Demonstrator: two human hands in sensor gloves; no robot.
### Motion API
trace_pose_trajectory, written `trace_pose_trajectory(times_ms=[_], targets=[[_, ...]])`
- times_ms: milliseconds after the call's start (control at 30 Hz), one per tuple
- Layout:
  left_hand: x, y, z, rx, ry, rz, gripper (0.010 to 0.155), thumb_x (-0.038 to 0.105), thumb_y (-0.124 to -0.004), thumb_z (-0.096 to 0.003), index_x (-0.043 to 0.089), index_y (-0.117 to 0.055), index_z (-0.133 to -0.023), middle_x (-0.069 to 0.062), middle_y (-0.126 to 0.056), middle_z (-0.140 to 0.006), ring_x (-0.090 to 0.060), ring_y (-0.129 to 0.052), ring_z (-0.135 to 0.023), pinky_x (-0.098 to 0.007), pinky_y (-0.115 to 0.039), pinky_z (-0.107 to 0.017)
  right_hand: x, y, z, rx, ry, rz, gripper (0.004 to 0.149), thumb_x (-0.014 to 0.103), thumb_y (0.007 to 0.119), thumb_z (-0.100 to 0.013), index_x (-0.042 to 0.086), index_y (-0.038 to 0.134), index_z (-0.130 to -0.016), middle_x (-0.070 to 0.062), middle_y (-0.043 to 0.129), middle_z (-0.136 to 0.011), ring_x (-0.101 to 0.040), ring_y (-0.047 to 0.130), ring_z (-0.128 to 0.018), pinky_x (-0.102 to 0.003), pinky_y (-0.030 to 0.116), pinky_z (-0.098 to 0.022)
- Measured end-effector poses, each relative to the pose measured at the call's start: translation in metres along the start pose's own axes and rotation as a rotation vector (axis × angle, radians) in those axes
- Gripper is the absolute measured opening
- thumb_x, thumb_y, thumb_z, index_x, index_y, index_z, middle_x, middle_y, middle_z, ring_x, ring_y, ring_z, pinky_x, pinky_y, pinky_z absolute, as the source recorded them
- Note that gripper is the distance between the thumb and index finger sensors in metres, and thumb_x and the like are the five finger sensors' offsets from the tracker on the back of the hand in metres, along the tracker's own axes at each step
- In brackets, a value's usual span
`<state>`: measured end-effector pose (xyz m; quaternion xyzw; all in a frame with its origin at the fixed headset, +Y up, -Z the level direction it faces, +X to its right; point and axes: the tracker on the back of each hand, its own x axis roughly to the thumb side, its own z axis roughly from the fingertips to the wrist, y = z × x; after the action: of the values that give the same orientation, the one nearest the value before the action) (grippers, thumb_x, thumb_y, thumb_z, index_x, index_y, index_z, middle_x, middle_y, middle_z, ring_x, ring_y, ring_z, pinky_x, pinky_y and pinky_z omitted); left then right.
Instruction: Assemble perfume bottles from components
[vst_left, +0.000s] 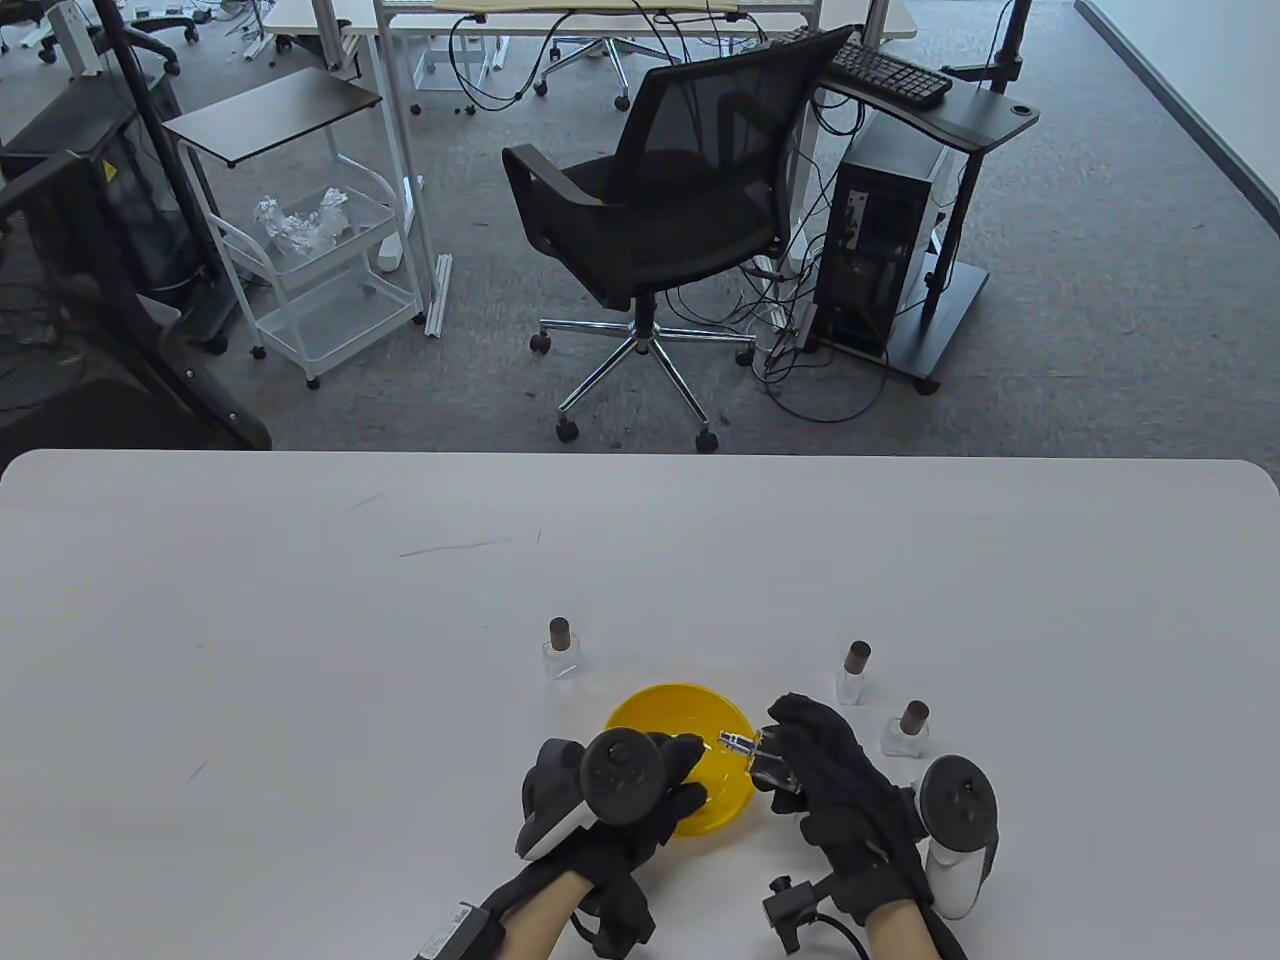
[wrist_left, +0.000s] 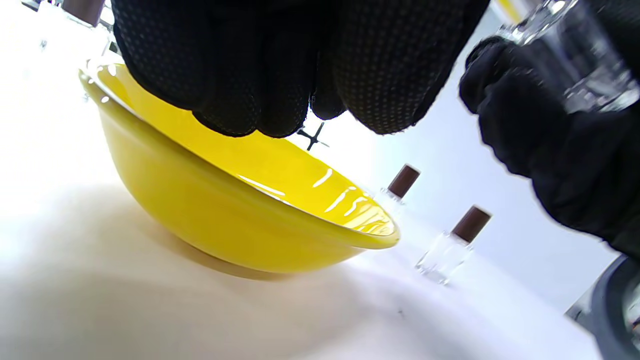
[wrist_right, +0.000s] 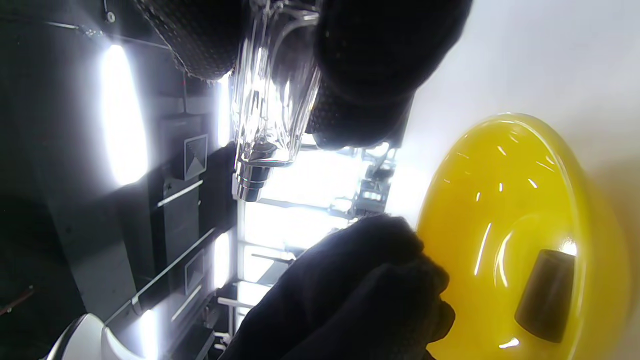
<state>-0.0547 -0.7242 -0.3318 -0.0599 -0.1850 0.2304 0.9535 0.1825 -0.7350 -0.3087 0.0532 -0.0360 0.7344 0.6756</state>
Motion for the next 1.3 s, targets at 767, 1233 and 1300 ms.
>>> trace_pose_trajectory(times_ms=[767,1233,1300], targets=[[0.012,-0.031,-0.049,-0.272,0.116,-0.405,0.060,0.037,-0.091,-0.0449,0.027,-0.076,-0.102,-0.003,-0.086,-0.096,-0.031,-0.086,-0.083,-0.041,-0.077,-0.061,-0.002,-0.014,-0.001,-0.061,0.008,-0.056,0.051,0.034,0.067,-0.064,0.006,0.056,-0.105,-0.013,0.084,-0.088,-0.033,0.093,-0.061,-0.032,0.083,-0.040],[0.009,-0.028,-0.046,-0.281,0.069,-0.337,0.055,0.036,-0.088,-0.0483,0.025,-0.075,-0.101,-0.006,-0.086,-0.093,-0.030,-0.088,-0.080,-0.042,-0.077,-0.061,-0.002,-0.013,-0.002,-0.058,0.010,-0.052,0.051,0.034,0.067,-0.064,0.005,0.056,-0.105,-0.013,0.084,-0.088,-0.034,0.092,-0.061,-0.032,0.083,-0.040],[0.009,-0.023,-0.043,-0.245,0.051,-0.311,0.055,0.036,-0.088,-0.0484,0.025,-0.075,-0.101,-0.007,-0.086,-0.093,-0.030,-0.090,-0.077,-0.041,-0.079,-0.059,-0.002,-0.012,-0.002,-0.056,0.009,-0.043,0.051,0.034,0.068,-0.064,0.005,0.057,-0.105,-0.013,0.084,-0.088,-0.034,0.092,-0.060,-0.033,0.083,-0.039]])
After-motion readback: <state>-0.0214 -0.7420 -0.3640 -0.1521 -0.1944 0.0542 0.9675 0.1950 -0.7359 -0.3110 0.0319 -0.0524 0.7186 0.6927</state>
